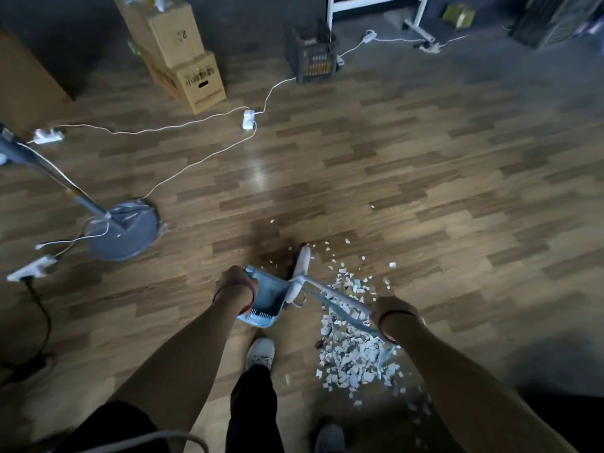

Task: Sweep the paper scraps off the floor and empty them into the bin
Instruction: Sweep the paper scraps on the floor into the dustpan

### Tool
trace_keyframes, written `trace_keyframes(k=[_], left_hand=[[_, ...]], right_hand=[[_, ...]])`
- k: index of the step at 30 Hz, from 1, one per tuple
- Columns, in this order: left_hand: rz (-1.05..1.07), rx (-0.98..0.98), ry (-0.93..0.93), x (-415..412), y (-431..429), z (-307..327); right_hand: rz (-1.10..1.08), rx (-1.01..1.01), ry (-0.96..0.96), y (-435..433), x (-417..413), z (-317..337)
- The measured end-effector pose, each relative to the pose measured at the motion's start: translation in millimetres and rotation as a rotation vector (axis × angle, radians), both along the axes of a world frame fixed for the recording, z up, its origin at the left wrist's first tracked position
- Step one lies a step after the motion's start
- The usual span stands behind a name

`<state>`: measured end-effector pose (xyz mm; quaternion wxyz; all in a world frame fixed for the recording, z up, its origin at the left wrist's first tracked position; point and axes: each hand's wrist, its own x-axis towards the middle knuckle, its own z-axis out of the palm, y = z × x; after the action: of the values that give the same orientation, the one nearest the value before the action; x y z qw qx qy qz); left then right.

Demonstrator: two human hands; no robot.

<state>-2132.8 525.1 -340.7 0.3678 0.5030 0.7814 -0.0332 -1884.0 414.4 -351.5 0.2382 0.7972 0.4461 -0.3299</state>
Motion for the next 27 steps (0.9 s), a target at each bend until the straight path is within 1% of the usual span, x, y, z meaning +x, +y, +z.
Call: trace_keyframes(k=[2, 5, 6, 9, 14, 17, 19, 22, 27], left_hand=[[0.026, 0.026, 0.005, -20.1, 29.6, -5.6], [0.073, 0.069, 0.027, -62.7, 87.4, -19.4], [0.094, 0.081, 0.018, -80.8, 111.7, -32.1], [0.171, 0.082, -0.01, -127.6, 178.2, -44.3], [0.179, 0.122, 0.037, -181.6, 259.7, -45.9], [0.175, 0.115, 0.059, -198.8, 299.0, -55.3], [0.15, 0.103, 0.083, -199.1, 318.1, -57.7], [0.079, 0.059, 0.094, -183.9, 339.1, -61.7], [-0.017, -0.038, 0.051, -128.5, 353.3, -77.7]], right_hand=[[0.044, 0.053, 0.012, 31.1, -13.6, -1.8], [0.085, 0.098, 0.058, 102.2, -47.4, -11.3], [0.084, 0.095, 0.079, 127.2, -60.0, -16.7], [0.066, 0.085, 0.122, 205.4, -96.9, -37.9], [0.107, 0.064, 0.198, 308.7, -149.7, -61.3], [0.067, 0.033, 0.226, 356.2, -166.2, -71.0], [0.045, 0.004, 0.22, 378.2, -171.7, -79.1], [0.067, 0.004, 0.2, 390.7, -166.7, -96.6], [0.017, -0.036, 0.059, 366.3, -116.7, -98.1]])
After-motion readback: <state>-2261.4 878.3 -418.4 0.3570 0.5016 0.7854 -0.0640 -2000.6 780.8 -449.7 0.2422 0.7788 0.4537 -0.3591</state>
